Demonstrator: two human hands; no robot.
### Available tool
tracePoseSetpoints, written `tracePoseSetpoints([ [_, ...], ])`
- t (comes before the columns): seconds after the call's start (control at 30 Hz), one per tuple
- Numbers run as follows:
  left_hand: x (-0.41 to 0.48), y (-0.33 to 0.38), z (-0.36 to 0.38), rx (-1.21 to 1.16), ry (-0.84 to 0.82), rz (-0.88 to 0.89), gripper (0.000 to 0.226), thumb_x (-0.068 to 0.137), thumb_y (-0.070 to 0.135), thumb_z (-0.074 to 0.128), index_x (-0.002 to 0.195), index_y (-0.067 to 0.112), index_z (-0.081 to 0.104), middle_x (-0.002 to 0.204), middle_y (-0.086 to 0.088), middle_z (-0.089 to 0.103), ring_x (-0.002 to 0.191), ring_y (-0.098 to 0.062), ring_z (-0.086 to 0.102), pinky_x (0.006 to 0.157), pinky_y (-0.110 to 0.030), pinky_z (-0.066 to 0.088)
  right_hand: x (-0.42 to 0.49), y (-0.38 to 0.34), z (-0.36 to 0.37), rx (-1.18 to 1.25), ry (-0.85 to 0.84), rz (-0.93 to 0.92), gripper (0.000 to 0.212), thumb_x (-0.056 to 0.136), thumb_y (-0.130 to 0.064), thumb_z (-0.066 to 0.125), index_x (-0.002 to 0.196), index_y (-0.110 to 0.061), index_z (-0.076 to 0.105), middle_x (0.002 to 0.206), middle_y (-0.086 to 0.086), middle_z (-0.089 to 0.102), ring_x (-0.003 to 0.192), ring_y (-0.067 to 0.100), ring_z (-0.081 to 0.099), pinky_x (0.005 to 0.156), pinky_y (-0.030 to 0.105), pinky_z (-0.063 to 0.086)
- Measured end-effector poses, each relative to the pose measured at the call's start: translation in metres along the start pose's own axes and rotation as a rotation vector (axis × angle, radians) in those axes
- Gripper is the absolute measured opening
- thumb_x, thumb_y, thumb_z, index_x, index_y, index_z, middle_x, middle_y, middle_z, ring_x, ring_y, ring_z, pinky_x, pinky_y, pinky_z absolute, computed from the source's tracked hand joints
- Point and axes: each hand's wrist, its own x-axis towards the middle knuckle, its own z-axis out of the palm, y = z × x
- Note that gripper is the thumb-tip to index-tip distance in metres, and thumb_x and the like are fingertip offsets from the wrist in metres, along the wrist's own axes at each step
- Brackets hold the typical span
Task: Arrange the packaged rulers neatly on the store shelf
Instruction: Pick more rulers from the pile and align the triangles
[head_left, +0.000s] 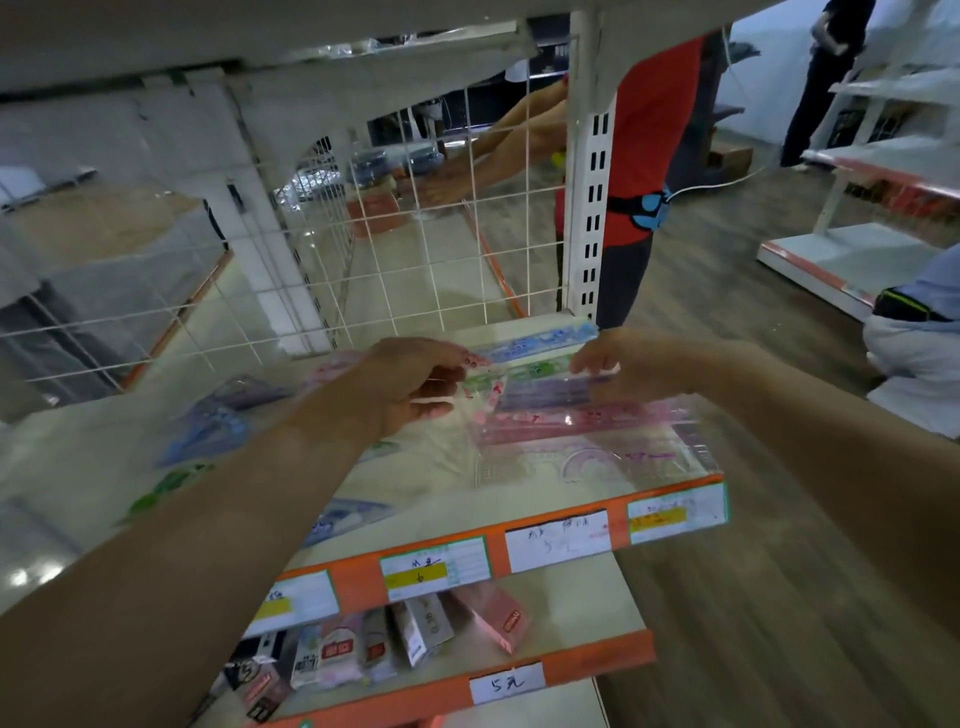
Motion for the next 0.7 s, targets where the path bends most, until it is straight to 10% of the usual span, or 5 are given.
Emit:
tracePoseSetpoints([
  [0.33, -0.013, 0.002, -0.003, -0.271, -0.057, 0.038, 0.014, 0.091, -0.005, 0.051, 0.082, 0.004, 0.056, 0.068, -0.011, 0.061, 0.065, -0.020, 0.058, 0.060, -0.027, 0.056, -0.008, -0.067, -0.015, 0.473, 0.166, -0.140, 0.035, 0.090, -0.020, 0.059, 0.124, -0.020, 0.054, 0.090, -0.004, 0.069, 0.080, 0.015, 0.067, 0.074, 0.027, 0.054],
  [0.57, -0.025, -0.008, -0.063, -0.265, 0.050, 0.042, 0.008, 0.089, 0.002, 0.058, 0.083, 0.006, 0.063, 0.074, -0.008, 0.058, 0.065, -0.016, 0.055, 0.073, -0.034, 0.056, 0.012, -0.118, -0.021, 0.623, 0.194, -0.171, 0.044, 0.092, -0.006, 0.057, 0.135, -0.007, 0.048, 0.102, 0.008, 0.069, 0.077, 0.010, 0.064, 0.061, 0.002, 0.045],
  [0.7, -0.036, -0.016, -0.103, -0.259, 0.099, 0.096, 0.013, 0.091, 0.000, 0.052, 0.083, 0.007, 0.061, 0.075, -0.007, 0.058, 0.065, -0.017, 0.054, 0.060, -0.028, 0.053, 0.025, -0.146, -0.023, 0.568, 0.124, -0.232, 0.049, 0.091, -0.008, 0.059, 0.138, -0.010, 0.046, 0.098, 0.001, 0.067, 0.083, 0.011, 0.065, 0.074, 0.021, 0.050],
])
